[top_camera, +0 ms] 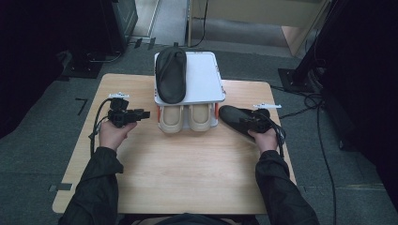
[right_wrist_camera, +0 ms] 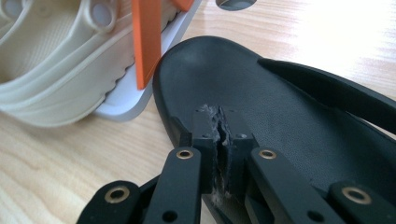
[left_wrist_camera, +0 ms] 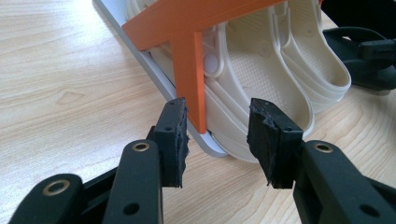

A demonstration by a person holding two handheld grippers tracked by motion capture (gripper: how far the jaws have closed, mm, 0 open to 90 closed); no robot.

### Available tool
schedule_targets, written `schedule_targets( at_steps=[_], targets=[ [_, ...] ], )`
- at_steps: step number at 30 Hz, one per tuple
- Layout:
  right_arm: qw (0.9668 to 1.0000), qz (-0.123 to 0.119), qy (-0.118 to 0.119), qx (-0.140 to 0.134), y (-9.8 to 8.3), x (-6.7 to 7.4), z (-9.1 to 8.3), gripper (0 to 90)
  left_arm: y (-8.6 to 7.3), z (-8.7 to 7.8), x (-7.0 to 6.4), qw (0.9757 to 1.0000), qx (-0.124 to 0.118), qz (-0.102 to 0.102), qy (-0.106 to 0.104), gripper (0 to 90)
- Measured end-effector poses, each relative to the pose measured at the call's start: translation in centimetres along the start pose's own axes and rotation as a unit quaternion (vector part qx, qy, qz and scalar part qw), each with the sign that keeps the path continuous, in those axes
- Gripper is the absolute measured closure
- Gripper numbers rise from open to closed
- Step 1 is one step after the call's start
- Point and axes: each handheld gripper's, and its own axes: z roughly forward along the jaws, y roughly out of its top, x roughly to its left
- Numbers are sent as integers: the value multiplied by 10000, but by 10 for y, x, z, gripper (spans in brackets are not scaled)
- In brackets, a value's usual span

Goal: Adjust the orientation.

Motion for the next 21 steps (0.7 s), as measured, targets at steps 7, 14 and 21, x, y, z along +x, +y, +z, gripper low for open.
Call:
schedule_targets(
  at_steps=[7, 14, 21],
  targets=[
    [9999, 38, 160, -4, -9, 0, -9, 861, 2, 2, -1, 10000, -5, 18, -22, 575],
    [9996, 21, 290, -6, -19, 0, -19, 867, 3, 5, -2, 10000, 37, 48, -47, 575],
    [9989, -109, 436, 142, -33, 6, -34, 876, 5, 6, -2, 10000, 35, 50, -75, 575]
  ],
)
